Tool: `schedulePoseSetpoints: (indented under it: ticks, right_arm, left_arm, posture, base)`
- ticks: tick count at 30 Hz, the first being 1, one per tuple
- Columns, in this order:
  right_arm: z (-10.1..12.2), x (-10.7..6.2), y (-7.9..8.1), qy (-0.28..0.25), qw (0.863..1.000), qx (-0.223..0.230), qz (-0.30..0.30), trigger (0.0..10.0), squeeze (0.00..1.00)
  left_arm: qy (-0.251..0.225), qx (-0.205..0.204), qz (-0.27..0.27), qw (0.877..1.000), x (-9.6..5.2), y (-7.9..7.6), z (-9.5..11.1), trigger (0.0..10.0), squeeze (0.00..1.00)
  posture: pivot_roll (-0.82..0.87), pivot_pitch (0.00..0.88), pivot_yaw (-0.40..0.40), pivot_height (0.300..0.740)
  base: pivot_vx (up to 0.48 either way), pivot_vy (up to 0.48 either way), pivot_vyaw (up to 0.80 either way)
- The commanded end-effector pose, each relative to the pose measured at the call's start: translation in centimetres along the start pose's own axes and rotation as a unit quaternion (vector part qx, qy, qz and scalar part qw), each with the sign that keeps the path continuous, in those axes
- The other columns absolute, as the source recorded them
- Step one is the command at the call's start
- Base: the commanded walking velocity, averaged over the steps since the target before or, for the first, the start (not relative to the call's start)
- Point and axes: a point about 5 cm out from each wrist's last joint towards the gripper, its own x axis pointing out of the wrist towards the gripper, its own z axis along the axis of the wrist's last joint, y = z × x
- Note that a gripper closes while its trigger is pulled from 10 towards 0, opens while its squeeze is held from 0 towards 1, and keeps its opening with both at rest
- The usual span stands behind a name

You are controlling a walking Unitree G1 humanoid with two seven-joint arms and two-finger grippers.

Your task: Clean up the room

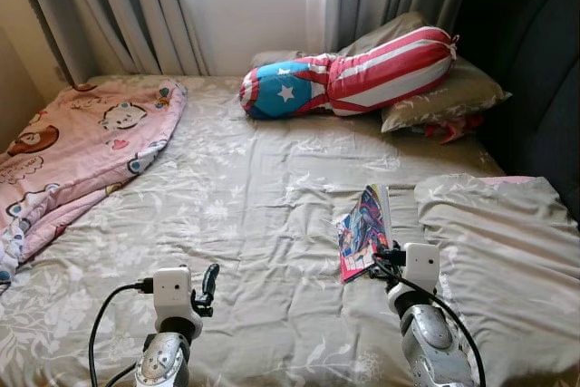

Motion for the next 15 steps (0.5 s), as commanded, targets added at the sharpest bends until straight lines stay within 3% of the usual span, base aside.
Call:
schedulePoseSetpoints:
  ticks: [1, 15]
  right_arm:
    - [1.18, 0.34, 0.46, -0.030, 0.999, -0.002, 0.011, 10.0, 0.00]
    - [1.04, 0.43, 0.68, -0.024, 1.000, 0.007, 0.014, 10.0, 0.00]
  left_arm:
    - [0.004, 0.006, -0.002, 1.000, -0.07, 0.04, -0.06, 10.0, 0.00]
    - [0.015, 0.008, -0.005, 1.000, -0.03, 0.16, -0.42, 10.0, 0.00]
  posture:
    - [0.00, 0.000, -0.011, 0.665]
    - [0.01, 0.000, -0.012, 0.655]
  base:
    - [0.000, 0.000, 0.00]
    - [0.000, 0.000, 0.00]
